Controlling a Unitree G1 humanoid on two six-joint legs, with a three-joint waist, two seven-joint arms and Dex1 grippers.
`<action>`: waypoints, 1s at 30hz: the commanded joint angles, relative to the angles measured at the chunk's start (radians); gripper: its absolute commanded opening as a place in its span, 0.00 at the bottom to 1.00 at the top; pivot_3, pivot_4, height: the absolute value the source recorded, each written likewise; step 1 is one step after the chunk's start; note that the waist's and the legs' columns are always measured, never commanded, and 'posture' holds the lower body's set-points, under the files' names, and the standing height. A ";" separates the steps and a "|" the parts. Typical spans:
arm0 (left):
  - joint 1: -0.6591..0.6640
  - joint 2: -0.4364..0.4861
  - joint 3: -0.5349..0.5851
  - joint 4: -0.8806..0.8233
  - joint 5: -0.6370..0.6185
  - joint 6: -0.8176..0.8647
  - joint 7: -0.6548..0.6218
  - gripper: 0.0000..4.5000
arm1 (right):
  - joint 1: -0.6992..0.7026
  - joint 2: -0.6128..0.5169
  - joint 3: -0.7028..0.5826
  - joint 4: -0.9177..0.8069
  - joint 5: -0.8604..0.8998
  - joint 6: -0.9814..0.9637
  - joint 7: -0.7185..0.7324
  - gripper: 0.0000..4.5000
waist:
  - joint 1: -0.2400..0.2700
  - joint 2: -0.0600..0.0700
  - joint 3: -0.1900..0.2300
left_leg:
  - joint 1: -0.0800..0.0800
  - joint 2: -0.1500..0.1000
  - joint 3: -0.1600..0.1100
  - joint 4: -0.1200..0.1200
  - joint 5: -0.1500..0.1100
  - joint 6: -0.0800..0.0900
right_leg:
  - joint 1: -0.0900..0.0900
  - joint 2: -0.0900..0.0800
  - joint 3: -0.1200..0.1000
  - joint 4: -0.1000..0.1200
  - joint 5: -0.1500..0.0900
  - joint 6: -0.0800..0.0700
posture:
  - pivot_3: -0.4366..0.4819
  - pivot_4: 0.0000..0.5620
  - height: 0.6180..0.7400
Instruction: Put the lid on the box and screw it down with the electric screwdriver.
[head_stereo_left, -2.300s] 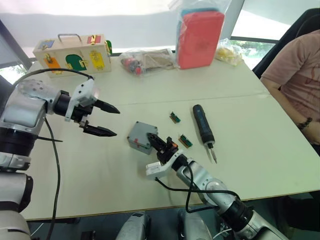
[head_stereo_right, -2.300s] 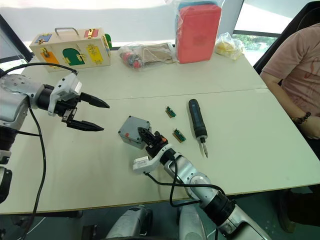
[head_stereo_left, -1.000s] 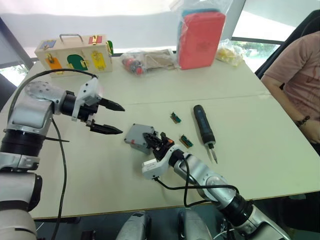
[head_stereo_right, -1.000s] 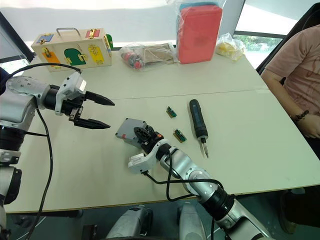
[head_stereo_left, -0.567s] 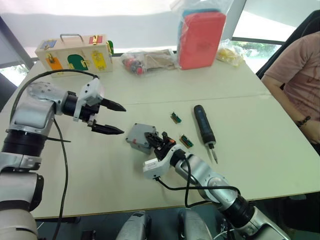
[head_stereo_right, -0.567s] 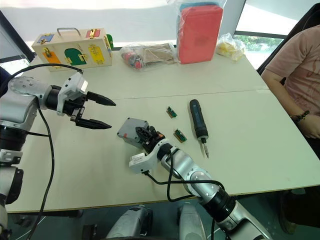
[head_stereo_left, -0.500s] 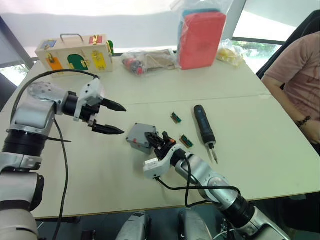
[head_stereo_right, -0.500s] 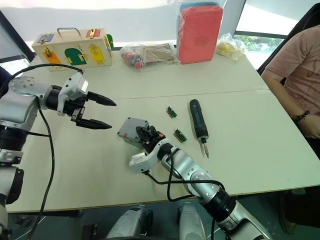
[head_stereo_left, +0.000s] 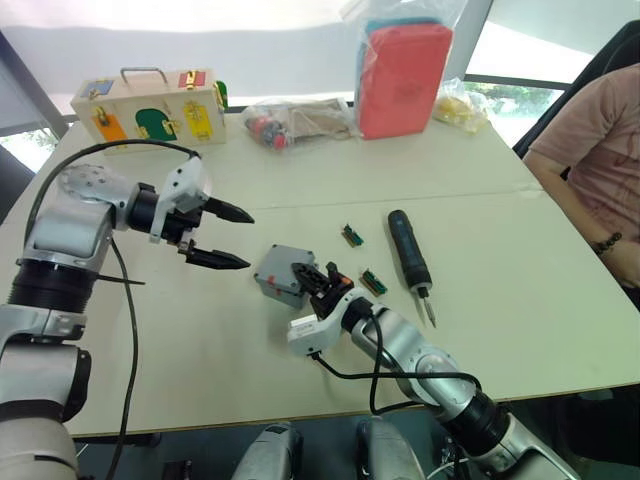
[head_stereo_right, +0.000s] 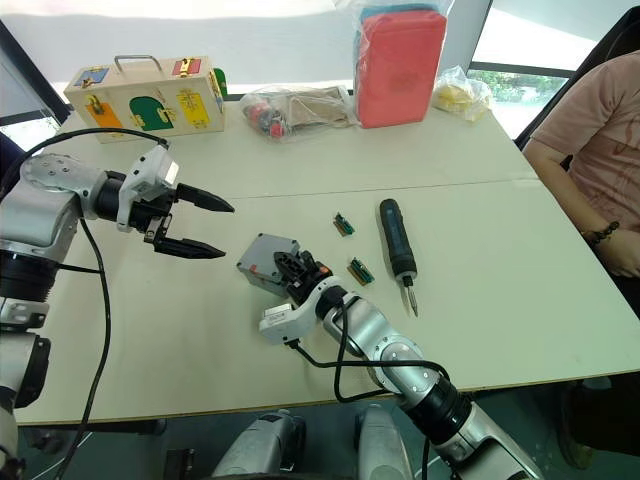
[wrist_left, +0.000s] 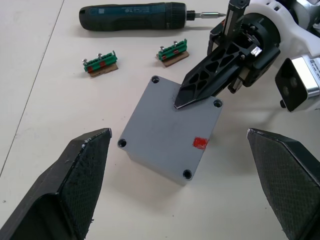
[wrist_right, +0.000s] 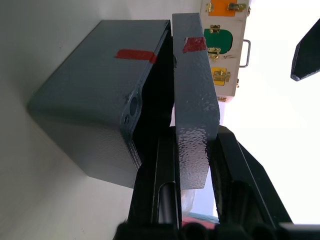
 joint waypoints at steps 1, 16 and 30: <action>-0.007 0.012 0.040 -0.013 -0.001 -0.003 -0.004 0.99 | 0.024 -0.008 -0.013 0.016 -0.002 0.012 0.004 0.06 | 0.000 0.000 0.000 | 0.000 0.000 0.000 0.000 0.000 0.000 | 0.000 0.000 0.000 0.000 0.000 0.000 | 0.48 0.27 1.00; -0.018 0.007 0.036 0.000 0.002 -0.006 -0.010 0.99 | 0.034 -0.010 -0.016 0.001 -0.016 0.012 -0.014 0.06 | 0.000 0.000 0.000 | 0.000 0.000 0.000 0.000 0.000 0.000 | 0.000 0.000 0.000 0.000 0.000 0.000 | 0.48 0.27 1.00; -0.020 0.004 0.034 0.003 0.003 -0.004 -0.010 0.99 | 0.031 -0.008 -0.013 0.002 -0.022 0.009 -0.031 0.06 | -0.001 0.000 0.000 | 0.000 0.000 0.000 0.000 0.000 0.000 | 0.000 0.000 0.000 0.000 0.000 0.000 | 0.48 0.27 1.00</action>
